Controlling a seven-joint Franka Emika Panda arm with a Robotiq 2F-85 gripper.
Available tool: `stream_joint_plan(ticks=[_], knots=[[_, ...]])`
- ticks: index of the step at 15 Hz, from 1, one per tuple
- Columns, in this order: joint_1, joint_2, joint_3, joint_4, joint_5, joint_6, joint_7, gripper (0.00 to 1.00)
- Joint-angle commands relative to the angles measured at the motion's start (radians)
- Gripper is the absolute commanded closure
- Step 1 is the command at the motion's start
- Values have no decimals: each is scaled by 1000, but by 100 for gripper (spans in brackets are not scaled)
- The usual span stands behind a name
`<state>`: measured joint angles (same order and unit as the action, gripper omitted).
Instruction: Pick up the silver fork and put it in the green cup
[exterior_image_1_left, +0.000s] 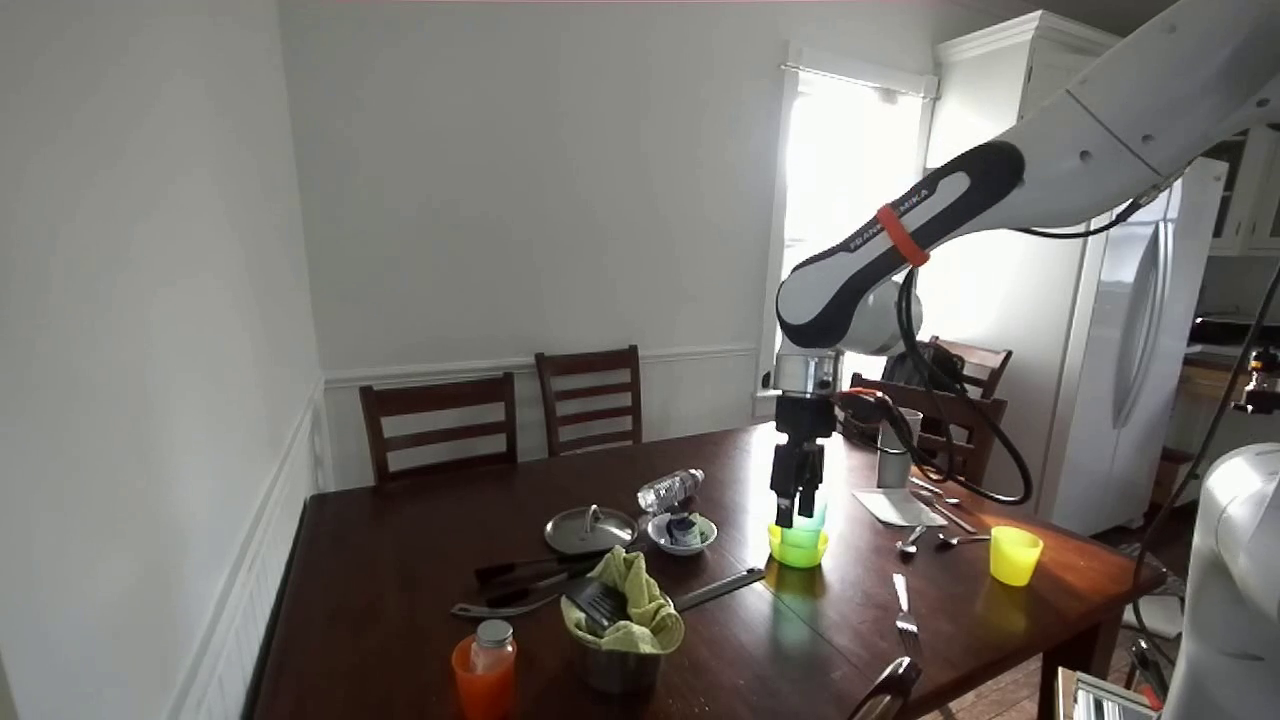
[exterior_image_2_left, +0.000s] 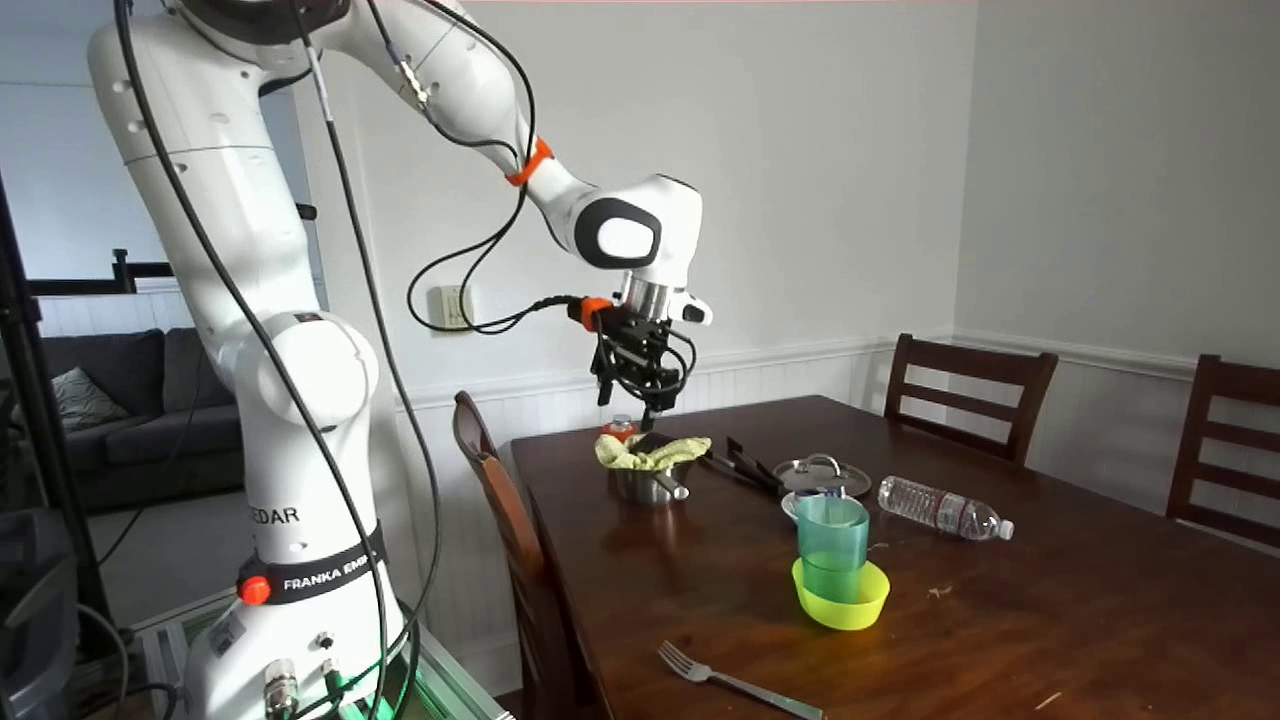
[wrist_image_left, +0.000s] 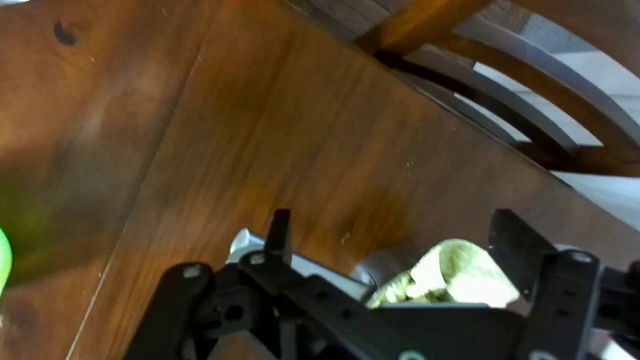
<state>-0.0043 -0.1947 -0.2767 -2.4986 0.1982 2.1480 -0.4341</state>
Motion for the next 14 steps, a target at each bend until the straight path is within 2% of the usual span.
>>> stream_joint_plan(ticks=[1,5,9,11,12,13,14], knots=[[-67,74,54,0,-159,-55,79,0],[-110,107,76,-27,-379,-85,192,0],[-149,98,68,-84,-605,-39,267,0],[-174,99,52,-112,-658,2,266,0],[-193,115,30,-122,-598,54,226,0],[-172,123,61,-83,-600,-13,247,0],[-184,123,53,-97,-600,13,243,0]])
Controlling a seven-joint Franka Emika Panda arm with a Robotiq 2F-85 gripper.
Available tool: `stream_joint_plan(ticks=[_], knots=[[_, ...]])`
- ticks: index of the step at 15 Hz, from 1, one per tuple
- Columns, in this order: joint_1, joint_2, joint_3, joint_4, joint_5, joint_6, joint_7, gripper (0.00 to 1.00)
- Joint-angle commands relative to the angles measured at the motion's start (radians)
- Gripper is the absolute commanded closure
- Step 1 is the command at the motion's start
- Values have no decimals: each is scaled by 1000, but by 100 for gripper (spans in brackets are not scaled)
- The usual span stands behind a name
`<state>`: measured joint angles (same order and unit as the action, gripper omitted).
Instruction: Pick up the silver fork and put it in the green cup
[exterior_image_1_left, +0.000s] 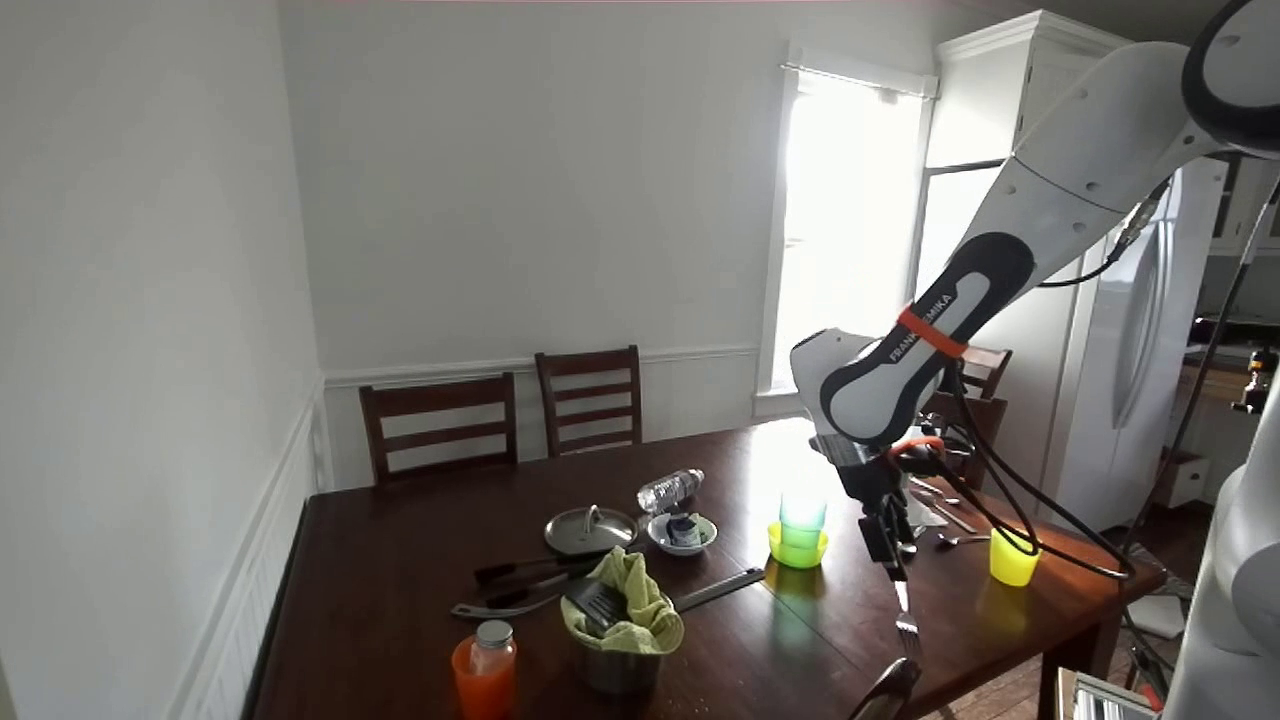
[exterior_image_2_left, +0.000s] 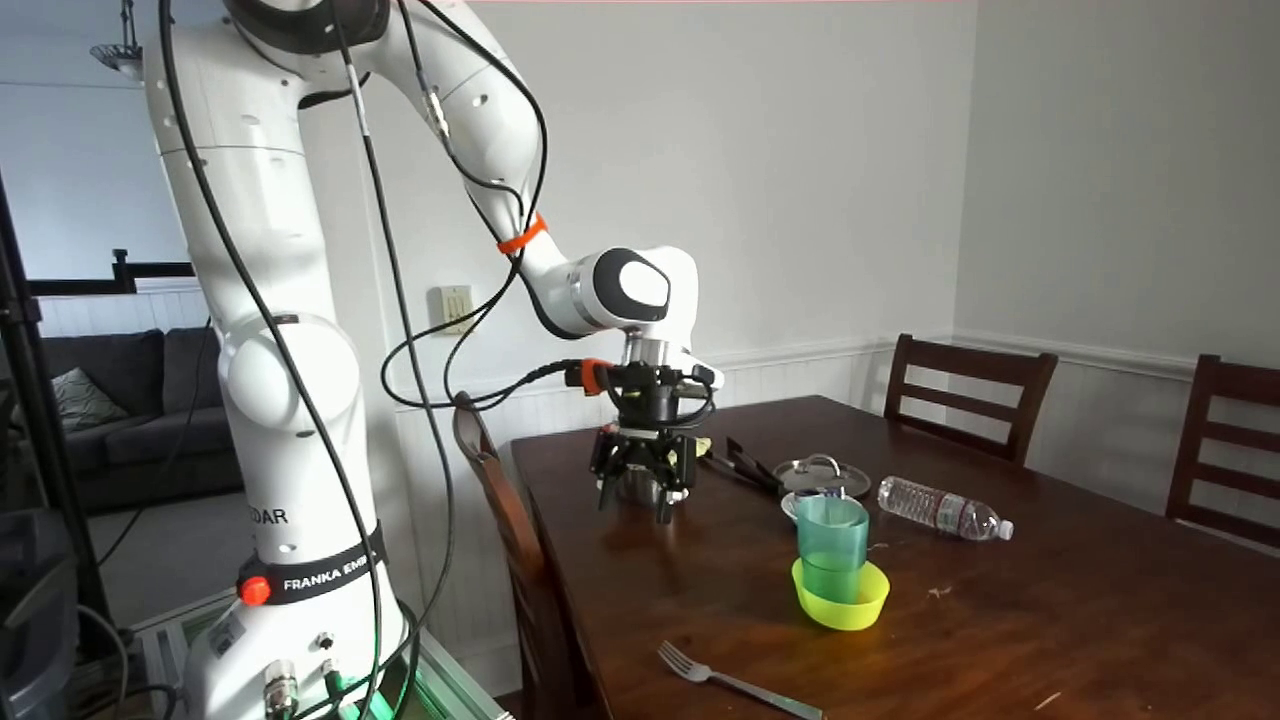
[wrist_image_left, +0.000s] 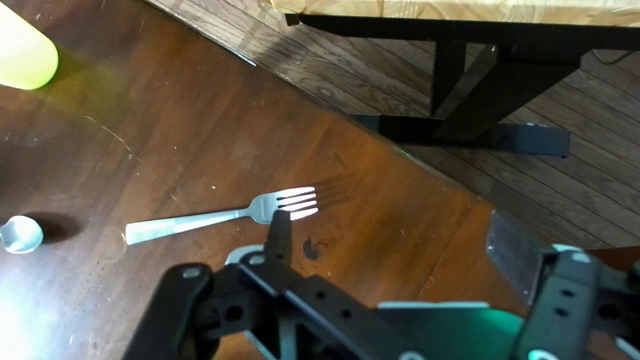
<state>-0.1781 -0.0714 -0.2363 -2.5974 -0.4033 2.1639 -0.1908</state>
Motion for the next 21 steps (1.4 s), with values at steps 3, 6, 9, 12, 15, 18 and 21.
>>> stream_joint_plan(ticks=[3,6,9,12,15,18,21], knots=[[-23,1,3,-11,2,19,-5,0],[-18,-7,14,-13,-41,22,15,0],[-15,-6,32,-44,-140,74,44,0],[-26,-3,26,-90,-161,157,39,0],[-47,-6,8,-153,-185,312,63,0],[-70,51,-10,-144,-191,434,53,0],[-101,68,-29,-156,-288,507,99,0]])
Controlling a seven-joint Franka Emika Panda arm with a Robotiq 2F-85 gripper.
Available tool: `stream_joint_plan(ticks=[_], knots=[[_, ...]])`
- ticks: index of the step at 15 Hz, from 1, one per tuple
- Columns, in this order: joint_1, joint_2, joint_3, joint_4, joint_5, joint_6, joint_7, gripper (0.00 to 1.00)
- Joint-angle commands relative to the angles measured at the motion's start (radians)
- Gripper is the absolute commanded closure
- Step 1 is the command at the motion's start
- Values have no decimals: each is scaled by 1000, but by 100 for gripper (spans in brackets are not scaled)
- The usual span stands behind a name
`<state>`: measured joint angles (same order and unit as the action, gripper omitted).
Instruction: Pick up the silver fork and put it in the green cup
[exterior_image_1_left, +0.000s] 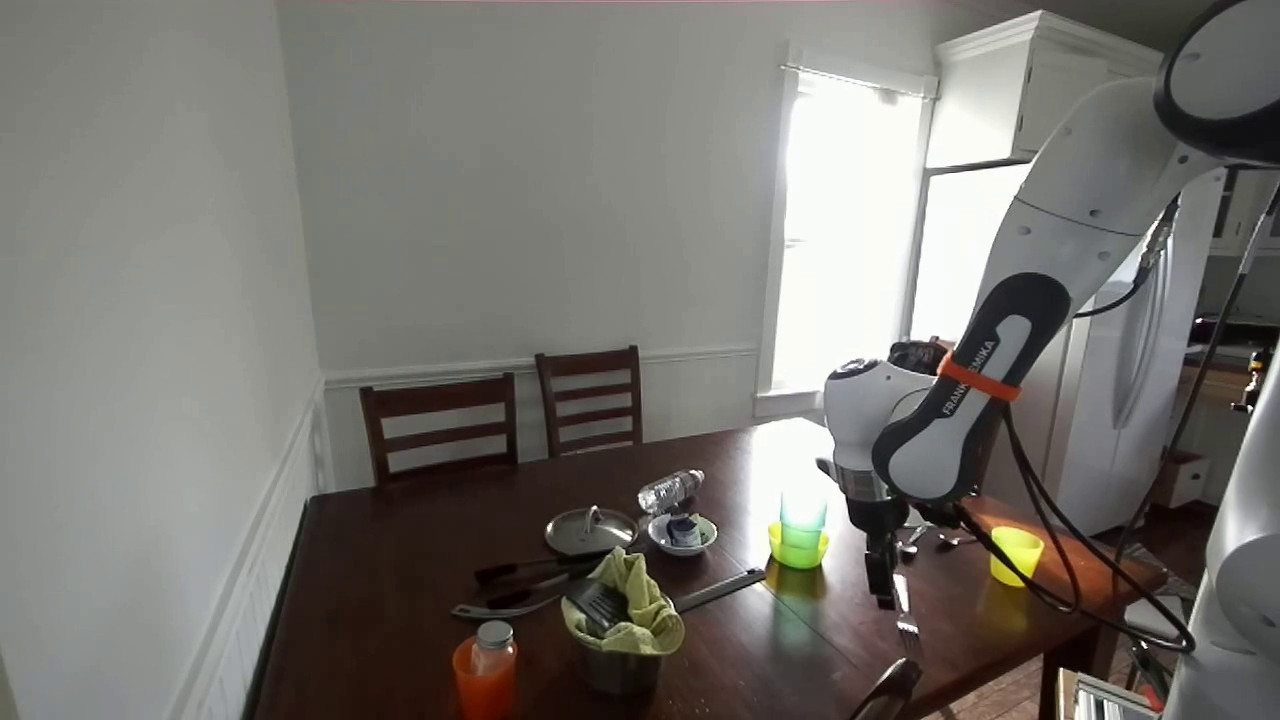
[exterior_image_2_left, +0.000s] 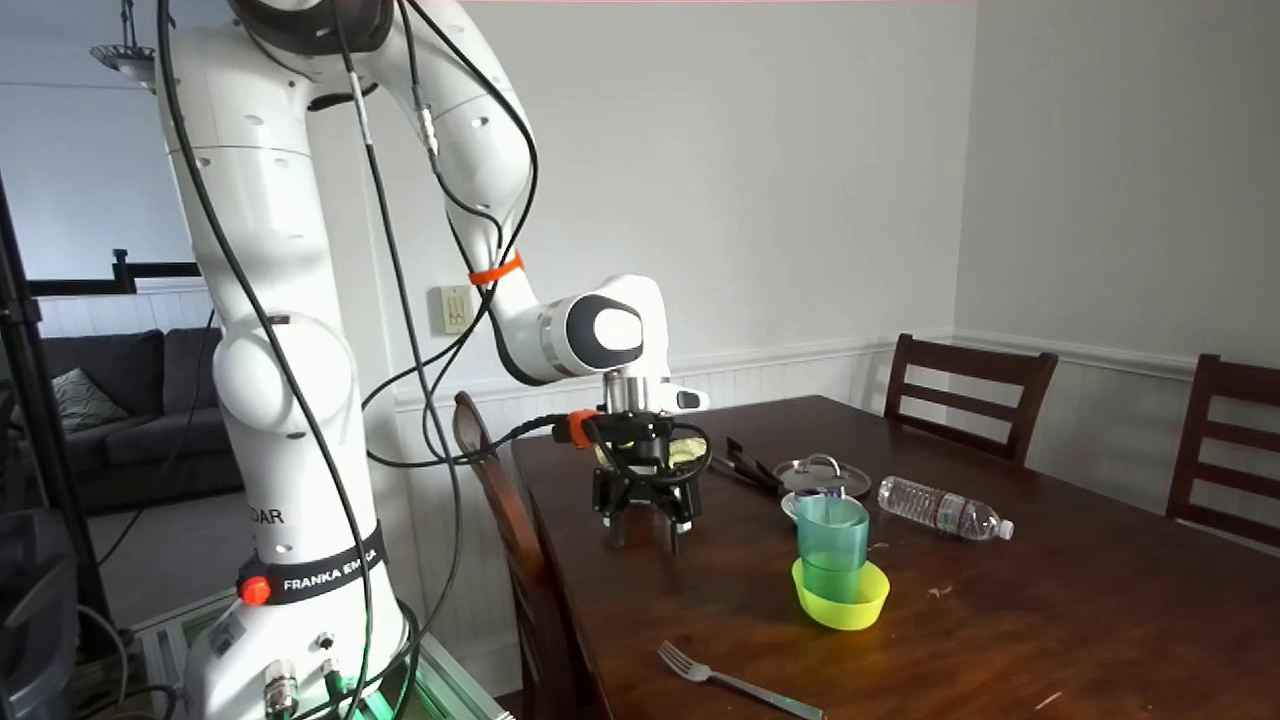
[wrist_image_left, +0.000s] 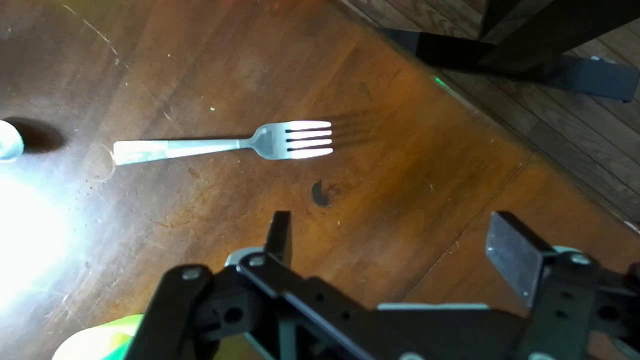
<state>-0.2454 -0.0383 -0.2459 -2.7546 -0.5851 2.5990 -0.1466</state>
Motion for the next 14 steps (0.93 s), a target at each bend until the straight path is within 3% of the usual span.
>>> stream_joint_plan(ticks=[1,10,14], knots=[[-45,46,-31,1,-162,86,77,0],[-58,149,-98,1,-387,141,206,0],[-51,157,-86,1,-347,119,183,0]])
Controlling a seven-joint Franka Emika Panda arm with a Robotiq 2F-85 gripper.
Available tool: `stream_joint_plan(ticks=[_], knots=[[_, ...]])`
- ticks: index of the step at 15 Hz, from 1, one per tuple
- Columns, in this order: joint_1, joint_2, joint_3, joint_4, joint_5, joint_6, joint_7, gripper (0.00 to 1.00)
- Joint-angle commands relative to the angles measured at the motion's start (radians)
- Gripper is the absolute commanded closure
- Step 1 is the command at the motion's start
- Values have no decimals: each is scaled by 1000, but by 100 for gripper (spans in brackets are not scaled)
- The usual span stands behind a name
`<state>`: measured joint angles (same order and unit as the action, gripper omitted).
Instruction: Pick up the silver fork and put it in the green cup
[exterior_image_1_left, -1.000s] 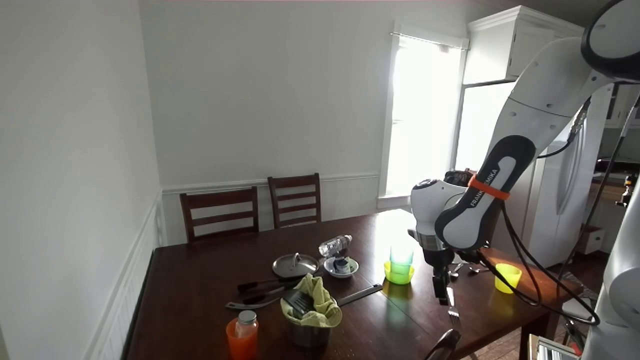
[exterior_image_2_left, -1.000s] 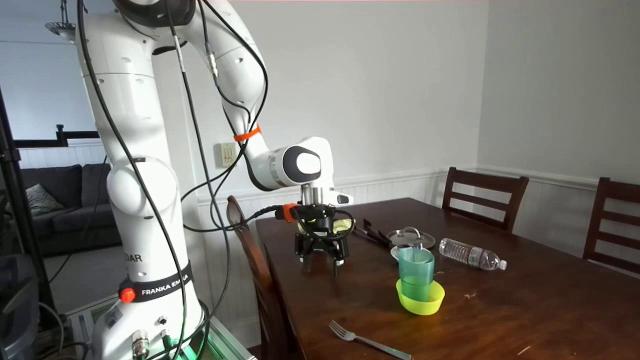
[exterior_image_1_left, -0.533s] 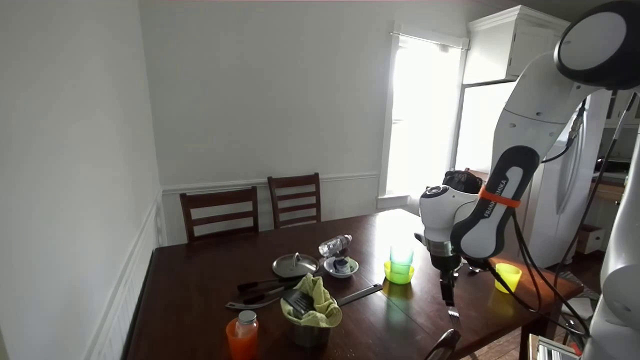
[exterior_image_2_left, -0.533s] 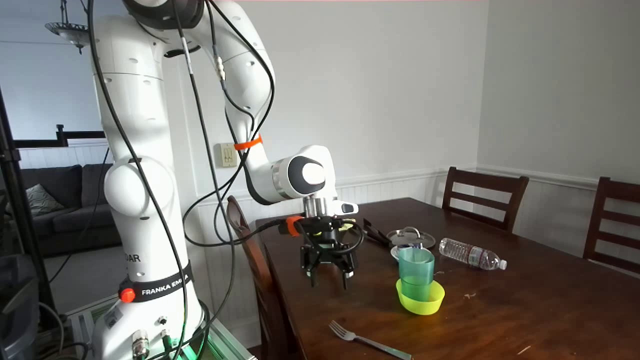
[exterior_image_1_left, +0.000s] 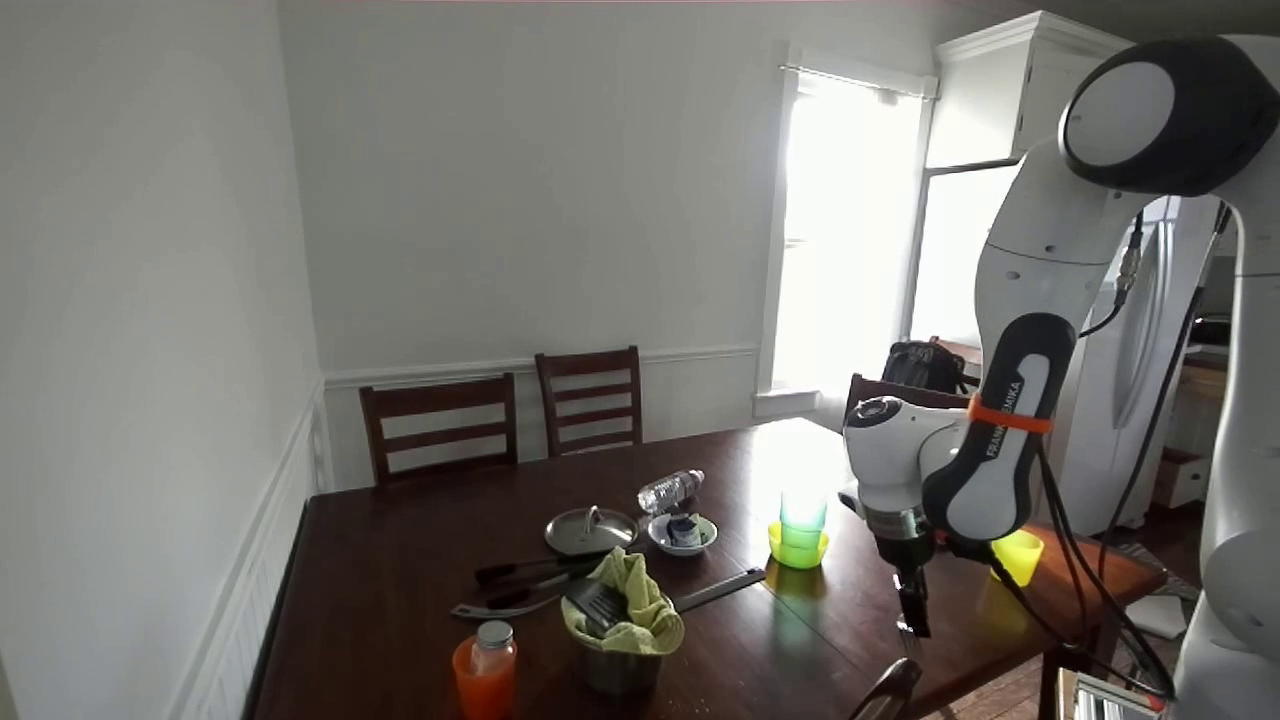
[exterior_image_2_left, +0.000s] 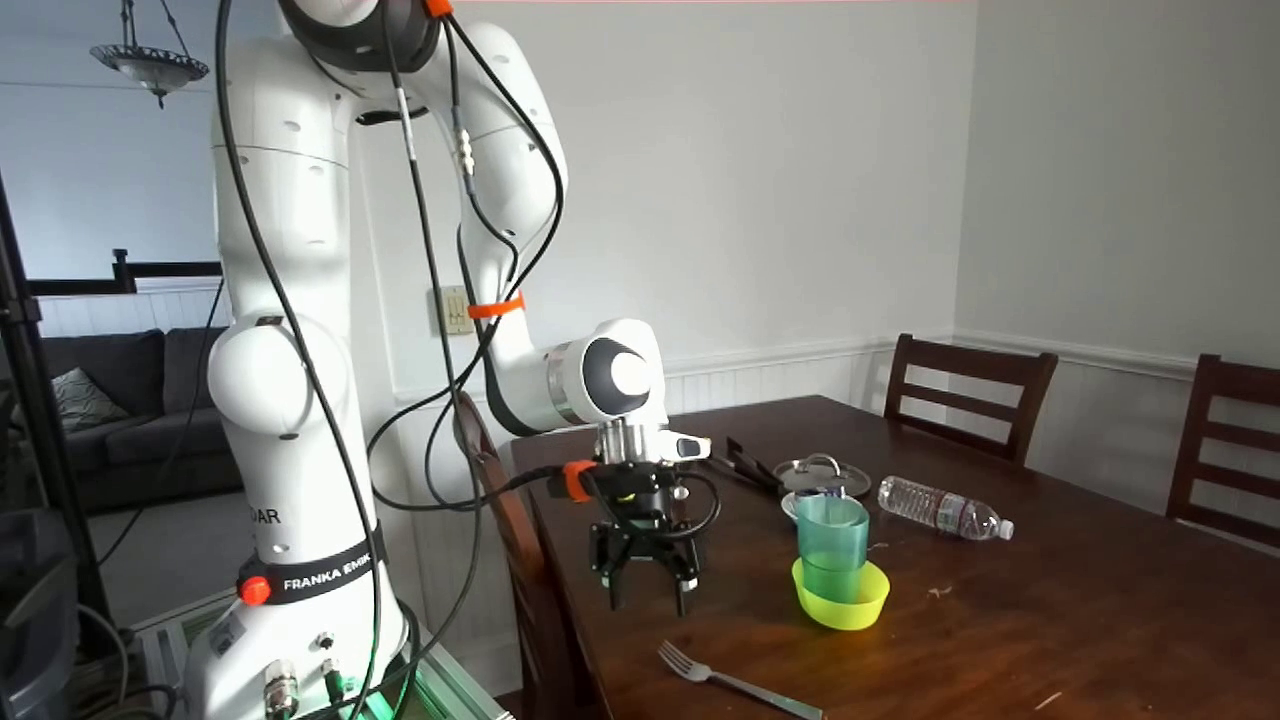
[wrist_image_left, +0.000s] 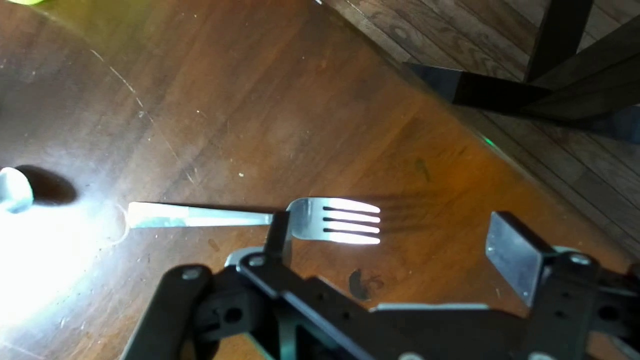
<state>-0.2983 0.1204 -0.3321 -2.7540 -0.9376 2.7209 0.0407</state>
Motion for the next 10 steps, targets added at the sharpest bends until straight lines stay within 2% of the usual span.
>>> stream_joint_plan(ticks=[1,3,5,10], knots=[[3,8,-1,0,5,2,-2,0],[4,18,-1,0,5,9,0,0],[18,39,-10,21,-50,-5,58,0],[24,99,-22,59,-214,41,198,0]])
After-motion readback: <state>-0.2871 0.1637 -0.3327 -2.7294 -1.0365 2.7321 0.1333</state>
